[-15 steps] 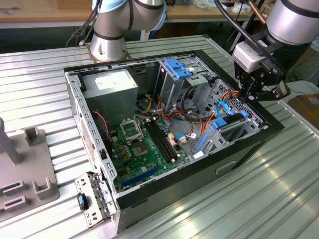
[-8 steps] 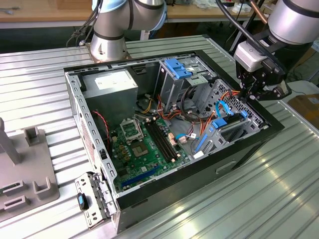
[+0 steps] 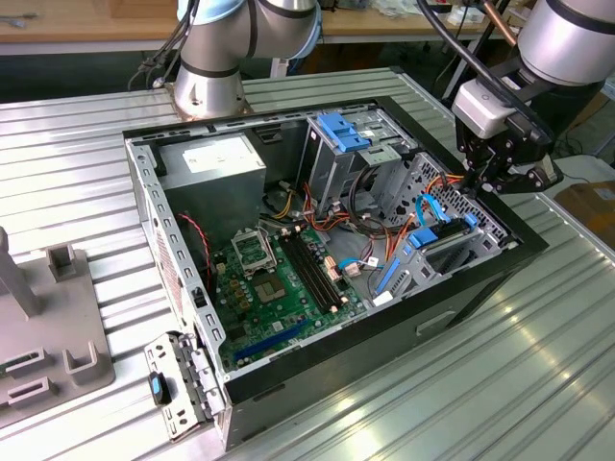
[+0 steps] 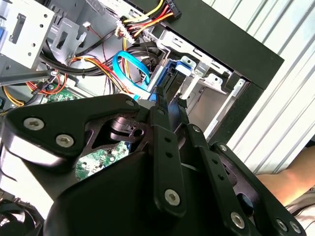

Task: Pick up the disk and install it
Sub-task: 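Insert the first disk wire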

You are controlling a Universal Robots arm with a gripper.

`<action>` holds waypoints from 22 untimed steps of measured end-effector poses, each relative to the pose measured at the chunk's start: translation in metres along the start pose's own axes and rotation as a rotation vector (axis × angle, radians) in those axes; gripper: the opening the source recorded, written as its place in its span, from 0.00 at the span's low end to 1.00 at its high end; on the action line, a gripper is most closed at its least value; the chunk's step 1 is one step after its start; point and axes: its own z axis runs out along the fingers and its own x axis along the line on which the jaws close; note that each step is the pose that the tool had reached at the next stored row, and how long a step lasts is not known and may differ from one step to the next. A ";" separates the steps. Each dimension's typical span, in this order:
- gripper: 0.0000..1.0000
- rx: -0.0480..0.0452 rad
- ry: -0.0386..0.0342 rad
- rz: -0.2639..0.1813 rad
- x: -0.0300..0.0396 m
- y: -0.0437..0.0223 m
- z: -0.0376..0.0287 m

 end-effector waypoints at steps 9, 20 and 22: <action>0.24 -0.0013 -0.0052 -0.019 -0.0015 -0.0044 0.0014; 0.24 -0.0018 -0.0022 -0.024 -0.0015 -0.0056 0.0016; 0.24 -0.0034 -0.0008 -0.025 -0.0016 -0.0058 0.0017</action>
